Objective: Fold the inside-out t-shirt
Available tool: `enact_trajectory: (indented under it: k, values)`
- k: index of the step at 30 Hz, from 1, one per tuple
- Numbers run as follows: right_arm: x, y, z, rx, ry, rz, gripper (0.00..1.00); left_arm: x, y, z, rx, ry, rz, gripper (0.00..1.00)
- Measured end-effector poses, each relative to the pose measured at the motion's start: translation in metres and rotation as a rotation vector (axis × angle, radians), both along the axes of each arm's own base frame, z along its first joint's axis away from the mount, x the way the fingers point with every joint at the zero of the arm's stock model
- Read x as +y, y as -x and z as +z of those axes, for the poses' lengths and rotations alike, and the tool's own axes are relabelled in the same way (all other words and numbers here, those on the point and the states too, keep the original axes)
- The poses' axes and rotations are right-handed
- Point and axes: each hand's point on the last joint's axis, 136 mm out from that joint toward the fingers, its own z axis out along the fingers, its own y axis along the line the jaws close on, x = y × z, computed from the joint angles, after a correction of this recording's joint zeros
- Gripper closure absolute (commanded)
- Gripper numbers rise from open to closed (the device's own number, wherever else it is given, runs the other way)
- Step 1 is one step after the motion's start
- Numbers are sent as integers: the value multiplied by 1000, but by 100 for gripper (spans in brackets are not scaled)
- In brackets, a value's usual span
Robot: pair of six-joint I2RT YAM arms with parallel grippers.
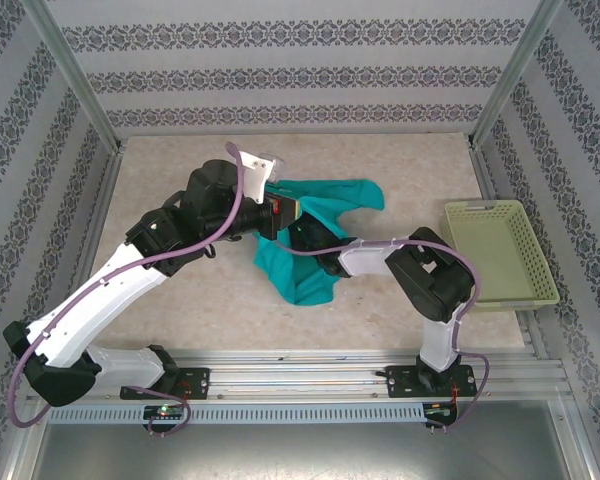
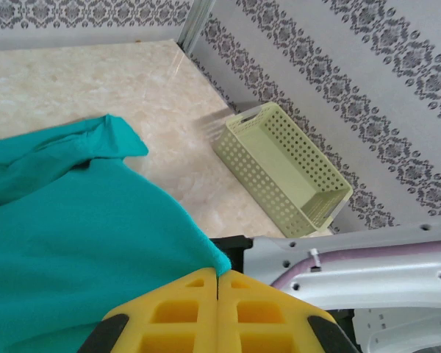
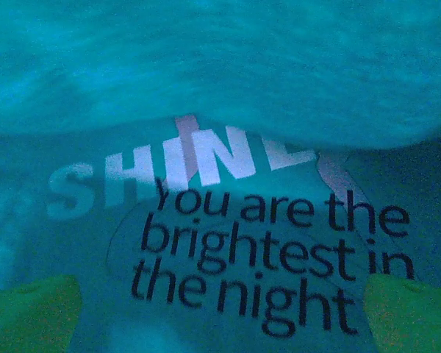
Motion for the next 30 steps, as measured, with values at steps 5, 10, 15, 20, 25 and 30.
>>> enact_trajectory:
  k: [5,10,15,20,25,30]
  values:
    - [9,-12,-2,42,1,-25,2,1,0,9,-8,16,7,100]
    - [14,-22,-9,95,30,-55,2,2,-1,12,0,27,18,100]
    - [14,-29,-17,143,82,-84,2,1,-2,17,-4,39,23,100]
    - [11,-37,-25,190,153,-130,3,2,-3,18,2,43,39,100]
    - [12,-46,-28,227,216,-163,10,4,-6,17,5,44,58,100]
    - [10,-48,-28,250,261,-171,26,9,-11,27,-19,51,99,100]
